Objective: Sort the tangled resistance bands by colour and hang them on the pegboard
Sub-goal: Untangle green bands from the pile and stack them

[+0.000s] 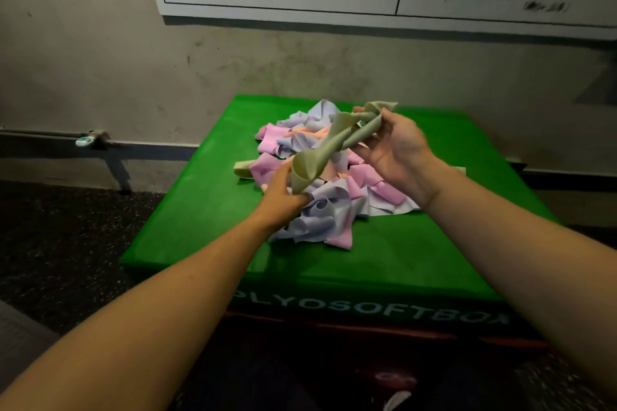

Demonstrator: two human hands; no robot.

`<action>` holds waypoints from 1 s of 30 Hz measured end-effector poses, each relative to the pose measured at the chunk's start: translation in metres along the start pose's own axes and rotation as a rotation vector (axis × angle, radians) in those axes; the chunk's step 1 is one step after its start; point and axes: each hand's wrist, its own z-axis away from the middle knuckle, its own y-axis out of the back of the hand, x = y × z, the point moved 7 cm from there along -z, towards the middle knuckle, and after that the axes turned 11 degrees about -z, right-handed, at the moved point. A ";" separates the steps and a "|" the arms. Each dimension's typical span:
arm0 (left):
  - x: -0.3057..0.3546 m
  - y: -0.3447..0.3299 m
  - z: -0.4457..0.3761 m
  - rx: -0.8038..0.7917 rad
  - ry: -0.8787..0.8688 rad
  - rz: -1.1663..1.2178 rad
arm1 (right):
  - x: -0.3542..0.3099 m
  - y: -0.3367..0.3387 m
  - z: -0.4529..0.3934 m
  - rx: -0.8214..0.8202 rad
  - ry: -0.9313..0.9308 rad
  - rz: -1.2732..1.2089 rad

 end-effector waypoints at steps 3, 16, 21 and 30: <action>0.022 -0.006 0.015 -0.014 0.052 0.228 | 0.002 0.020 0.017 0.001 -0.042 0.021; 0.048 -0.071 0.107 -0.682 0.103 0.355 | -0.010 0.096 0.089 0.027 -0.008 0.150; 0.056 -0.089 0.107 -0.520 0.129 0.136 | 0.005 0.096 0.112 -0.044 -0.122 0.158; 0.069 -0.098 0.117 -0.355 -0.043 0.261 | 0.008 0.101 0.139 -0.173 -0.126 0.397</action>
